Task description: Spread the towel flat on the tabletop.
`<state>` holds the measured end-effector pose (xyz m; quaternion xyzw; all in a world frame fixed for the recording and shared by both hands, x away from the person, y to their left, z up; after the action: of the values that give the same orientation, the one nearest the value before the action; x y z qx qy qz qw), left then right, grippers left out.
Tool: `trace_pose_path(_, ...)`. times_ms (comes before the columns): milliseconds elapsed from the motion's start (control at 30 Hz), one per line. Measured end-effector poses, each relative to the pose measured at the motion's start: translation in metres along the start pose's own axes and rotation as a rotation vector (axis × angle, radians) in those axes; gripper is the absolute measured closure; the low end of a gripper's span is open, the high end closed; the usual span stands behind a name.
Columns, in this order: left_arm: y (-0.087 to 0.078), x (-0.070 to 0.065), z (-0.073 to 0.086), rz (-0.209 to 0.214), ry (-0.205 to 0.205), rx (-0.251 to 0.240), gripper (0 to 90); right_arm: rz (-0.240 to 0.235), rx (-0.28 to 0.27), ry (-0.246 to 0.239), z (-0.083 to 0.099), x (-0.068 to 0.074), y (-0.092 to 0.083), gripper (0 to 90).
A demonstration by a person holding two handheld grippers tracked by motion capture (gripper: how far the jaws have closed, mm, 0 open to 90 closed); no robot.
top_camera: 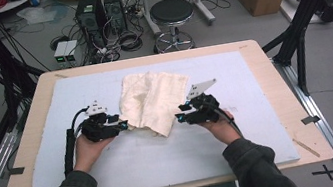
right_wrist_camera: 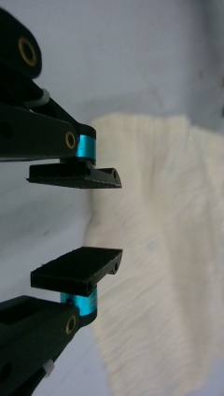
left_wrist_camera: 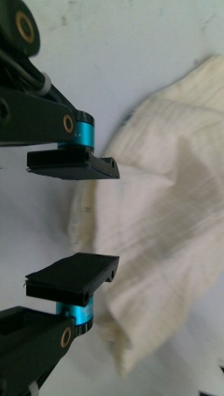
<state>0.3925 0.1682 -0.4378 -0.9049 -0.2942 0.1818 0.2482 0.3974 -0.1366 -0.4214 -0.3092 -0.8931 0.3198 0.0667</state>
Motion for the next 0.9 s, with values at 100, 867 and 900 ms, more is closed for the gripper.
trace_pose_path(100, 0.000, -0.002, 0.007, 0.014, -0.003, 0.017, 48.0, -0.052, 0.032, 0.002, 0.004, 0.015, 0.008, 56.0)
trace_pose_path(867, -0.006, -0.005, 0.004, -0.005, 0.009, -0.048, 88.0, -0.044, 0.053, -0.059, 0.001, 0.018, 0.006, 83.3)
trace_pose_path(900, -0.009, -0.006, 0.003, -0.001, 0.016, -0.051, 88.0, -0.041, 0.053, -0.065, -0.001, 0.017, 0.000, 83.2)
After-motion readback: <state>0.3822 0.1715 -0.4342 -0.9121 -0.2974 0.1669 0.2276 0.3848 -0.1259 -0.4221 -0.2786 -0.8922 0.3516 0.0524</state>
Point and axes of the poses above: each handheld gripper's, and its own axes: y roughly forward along the jaws, z roughly out of its underside, x roughly to its left, the point moved 4 cm from there along y, roughly forward along the jaws, and after that the axes turned 9 degrees about z, right-handed, at the moved point
